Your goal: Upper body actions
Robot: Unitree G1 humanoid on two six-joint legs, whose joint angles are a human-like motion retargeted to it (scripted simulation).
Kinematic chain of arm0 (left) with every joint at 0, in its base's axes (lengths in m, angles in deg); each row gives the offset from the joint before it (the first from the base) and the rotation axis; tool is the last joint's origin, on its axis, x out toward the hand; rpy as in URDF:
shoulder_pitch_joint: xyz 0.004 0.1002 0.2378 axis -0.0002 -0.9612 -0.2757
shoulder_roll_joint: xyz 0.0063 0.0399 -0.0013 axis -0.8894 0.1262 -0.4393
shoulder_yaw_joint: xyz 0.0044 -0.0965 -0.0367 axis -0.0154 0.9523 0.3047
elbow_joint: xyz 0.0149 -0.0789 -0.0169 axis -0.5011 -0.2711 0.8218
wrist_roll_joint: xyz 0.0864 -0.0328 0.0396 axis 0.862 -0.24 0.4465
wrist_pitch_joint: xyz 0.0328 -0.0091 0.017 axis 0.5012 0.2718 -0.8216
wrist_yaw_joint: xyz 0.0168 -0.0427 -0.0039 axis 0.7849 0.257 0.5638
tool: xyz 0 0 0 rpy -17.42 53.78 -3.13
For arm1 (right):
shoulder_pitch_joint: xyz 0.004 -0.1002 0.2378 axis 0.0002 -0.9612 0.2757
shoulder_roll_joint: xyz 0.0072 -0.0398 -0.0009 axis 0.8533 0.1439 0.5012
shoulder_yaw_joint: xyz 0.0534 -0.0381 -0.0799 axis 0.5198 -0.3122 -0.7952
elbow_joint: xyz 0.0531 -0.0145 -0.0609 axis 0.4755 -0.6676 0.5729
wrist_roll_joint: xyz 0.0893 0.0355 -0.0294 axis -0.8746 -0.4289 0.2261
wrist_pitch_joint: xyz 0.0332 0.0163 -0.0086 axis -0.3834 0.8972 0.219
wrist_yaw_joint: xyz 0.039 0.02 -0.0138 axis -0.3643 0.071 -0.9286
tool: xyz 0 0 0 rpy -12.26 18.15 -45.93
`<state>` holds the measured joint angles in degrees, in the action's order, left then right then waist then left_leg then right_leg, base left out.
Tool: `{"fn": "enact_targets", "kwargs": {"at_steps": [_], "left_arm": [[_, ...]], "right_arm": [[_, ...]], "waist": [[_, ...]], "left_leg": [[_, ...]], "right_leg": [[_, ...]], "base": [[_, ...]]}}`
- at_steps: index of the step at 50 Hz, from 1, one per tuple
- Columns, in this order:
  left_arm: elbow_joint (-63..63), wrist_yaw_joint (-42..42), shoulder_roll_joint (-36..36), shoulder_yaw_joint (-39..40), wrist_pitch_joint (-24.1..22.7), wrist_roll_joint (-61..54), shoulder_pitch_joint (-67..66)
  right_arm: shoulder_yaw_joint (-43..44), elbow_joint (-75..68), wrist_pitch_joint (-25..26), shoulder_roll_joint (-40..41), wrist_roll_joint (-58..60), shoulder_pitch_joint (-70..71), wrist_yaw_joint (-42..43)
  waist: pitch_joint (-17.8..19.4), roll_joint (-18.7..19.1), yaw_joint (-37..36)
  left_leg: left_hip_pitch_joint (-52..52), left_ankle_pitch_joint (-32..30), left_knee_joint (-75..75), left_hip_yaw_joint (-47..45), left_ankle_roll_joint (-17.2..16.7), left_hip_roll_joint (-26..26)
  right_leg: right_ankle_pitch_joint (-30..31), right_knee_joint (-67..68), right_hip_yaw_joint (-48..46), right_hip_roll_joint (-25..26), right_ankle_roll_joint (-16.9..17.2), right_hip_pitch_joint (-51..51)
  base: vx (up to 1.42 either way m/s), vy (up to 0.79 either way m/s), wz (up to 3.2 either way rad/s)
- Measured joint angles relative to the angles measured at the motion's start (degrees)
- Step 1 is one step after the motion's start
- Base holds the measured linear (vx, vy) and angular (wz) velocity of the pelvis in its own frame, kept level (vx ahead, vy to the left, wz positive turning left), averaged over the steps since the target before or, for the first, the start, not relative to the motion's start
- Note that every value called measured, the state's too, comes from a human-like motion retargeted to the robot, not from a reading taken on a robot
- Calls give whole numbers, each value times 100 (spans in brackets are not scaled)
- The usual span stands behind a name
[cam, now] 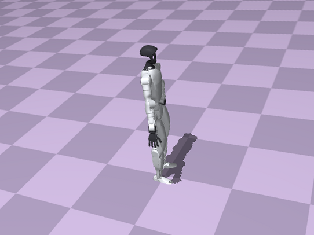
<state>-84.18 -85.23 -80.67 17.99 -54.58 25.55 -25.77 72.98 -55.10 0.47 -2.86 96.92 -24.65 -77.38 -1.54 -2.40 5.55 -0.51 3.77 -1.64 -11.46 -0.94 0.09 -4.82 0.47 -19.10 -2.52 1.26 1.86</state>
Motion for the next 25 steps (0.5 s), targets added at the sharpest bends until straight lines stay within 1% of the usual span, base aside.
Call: {"fn": "enact_targets", "kwargs": {"at_steps": [3, 5, 8, 10, 12, 14, 15, 17, 20, 23, 25], "left_arm": [[-14, 4, -38, 4, 7, 19, 43], [-24, 20, -65, 0, 3, 2, 9], [-94, 36, -101, -11, 19, -14, -49], [-154, 41, -128, -13, 35, -21, -73], [-211, 44, -154, 4, 45, -29, -92], [-247, 41, -170, 68, 58, -5, -102], [-261, 47, -168, 107, 63, 10, -106], [-271, 56, -182, 120, 44, -3, -133], [-224, 29, -277, 62, 50, 76, -174], [-197, 91, -342, 55, 67, 106, -130], [-188, 87, -371, 88, 76, 32, -104]], "right_arm": [[622, 566, 55, -837, -738, 293, -245], [950, 1090, 128, -1315, -1336, 575, -177], [1267, 2030, 361, -1843, -2154, 1343, 226], [1182, 2709, 583, -2154, -2830, 2063, 628], [711, 3414, 545, -2417, -3470, 2809, 1059], [4, 3996, 282, -2736, -3838, 3606, 1628], [-417, 4256, 160, -2921, -3958, 4008, 1966], [-1292, 4930, 105, -3302, -3869, 4652, 2425], [-2387, 6208, 189, -3981, -3100, 5272, 2979], [-3112, 7664, 327, -4749, -1820, 5693, 3841], [-3558, 8533, 212, -5140, -969, 6045, 4540]], "waist": [[0, -59, -38], [-60, -89, 2], [-155, -81, 26], [-204, -51, 11], [-252, 0, 21], [-274, 69, 62], [-280, 105, 84], [-328, 161, 130], [-422, 161, 170], [-421, 128, 136], [-436, 109, 136]], "left_leg": [[18, 1, -14, 47, 9, 36], [56, 0, -27, 102, 13, 64], [95, 8, -36, 121, 26, 84], [115, 22, -38, 87, 35, 78], [140, 39, -44, 28, 37, 58], [163, 53, -40, -32, 38, 38], [174, 57, -38, -61, 37, 28], [231, 61, -42, -98, 28, 12], [333, 58, -48, -87, 5, 10], [350, 46, -23, -73, 1, 17], [365, 46, -17, -60, -2, 15]], "right_leg": [[-8, -13, -46, -34, 17, 28], [-18, -25, -100, -60, 29, 32], [-24, -29, -110, -66, 37, 12], [-20, -22, -67, -56, 40, -27], [-12, -15, -17, -45, 42, -79], [-2, -9, 35, -30, 42, -137], [3, -5, 63, -25, 42, -167], [11, -3, 92, -26, 46, -236], [13, -16, 67, -51, 52, -322], [12, -17, 64, -61, 57, -349], [6, -10, 71, -64, 63, -372]], "base": [[1, -1, 7], [4, -4, 24], [0, 0, 0], [-4, -3, -21], [-6, -2, -28], [-10, -2, -26], [-9, -2, -22], [-6, -5, -12], [-2, -9, 8], [-3, -7, 6], [-2, -3, 1]]}}
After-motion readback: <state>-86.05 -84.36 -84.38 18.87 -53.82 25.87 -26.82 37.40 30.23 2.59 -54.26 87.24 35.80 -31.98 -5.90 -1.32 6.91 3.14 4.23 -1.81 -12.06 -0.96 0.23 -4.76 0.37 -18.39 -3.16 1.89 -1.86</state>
